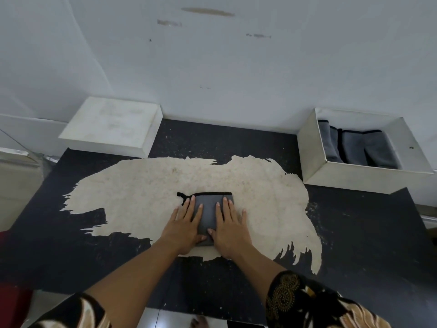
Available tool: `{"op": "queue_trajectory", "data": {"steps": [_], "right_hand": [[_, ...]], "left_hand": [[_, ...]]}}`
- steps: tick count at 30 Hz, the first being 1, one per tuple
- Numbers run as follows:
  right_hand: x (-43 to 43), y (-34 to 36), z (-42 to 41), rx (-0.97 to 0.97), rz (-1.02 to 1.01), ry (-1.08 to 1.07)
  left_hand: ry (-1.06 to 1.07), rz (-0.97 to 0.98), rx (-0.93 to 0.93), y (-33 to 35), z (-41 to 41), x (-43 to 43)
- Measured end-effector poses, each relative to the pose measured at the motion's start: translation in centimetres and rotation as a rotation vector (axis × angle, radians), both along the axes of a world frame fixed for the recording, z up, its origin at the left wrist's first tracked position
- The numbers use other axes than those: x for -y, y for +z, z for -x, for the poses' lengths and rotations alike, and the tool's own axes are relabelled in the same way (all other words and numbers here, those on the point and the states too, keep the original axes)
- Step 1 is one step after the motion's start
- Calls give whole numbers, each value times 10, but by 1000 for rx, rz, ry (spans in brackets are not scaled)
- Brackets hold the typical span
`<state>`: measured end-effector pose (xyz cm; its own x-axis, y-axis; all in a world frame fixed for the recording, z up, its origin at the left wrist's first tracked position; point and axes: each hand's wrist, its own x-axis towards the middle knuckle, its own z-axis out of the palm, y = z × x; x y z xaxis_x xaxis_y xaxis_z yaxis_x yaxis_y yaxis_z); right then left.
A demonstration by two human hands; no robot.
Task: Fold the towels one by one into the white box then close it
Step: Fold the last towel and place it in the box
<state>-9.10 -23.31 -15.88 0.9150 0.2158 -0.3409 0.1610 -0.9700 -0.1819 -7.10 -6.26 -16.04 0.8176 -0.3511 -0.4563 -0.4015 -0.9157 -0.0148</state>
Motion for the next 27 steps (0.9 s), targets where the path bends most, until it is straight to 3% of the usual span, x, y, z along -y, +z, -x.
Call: {"op": "queue_trajectory", "data": {"steps": [10, 16, 20, 23, 27], "right_hand": [[-12, 15, 22, 76, -154, -457], [1, 24, 9, -220, -500, -793], [24, 29, 2, -319, -624, -834], [41, 27, 6, -317, -619, -866], [52, 18, 16, -309, -514, -898]], "left_hand": [[233, 197, 119, -3, 36, 2], [194, 171, 185, 12, 29, -4], [166, 489, 323, 19, 25, 3], [86, 658, 255, 21, 23, 24], [-113, 425, 63, 12, 25, 38]]}}
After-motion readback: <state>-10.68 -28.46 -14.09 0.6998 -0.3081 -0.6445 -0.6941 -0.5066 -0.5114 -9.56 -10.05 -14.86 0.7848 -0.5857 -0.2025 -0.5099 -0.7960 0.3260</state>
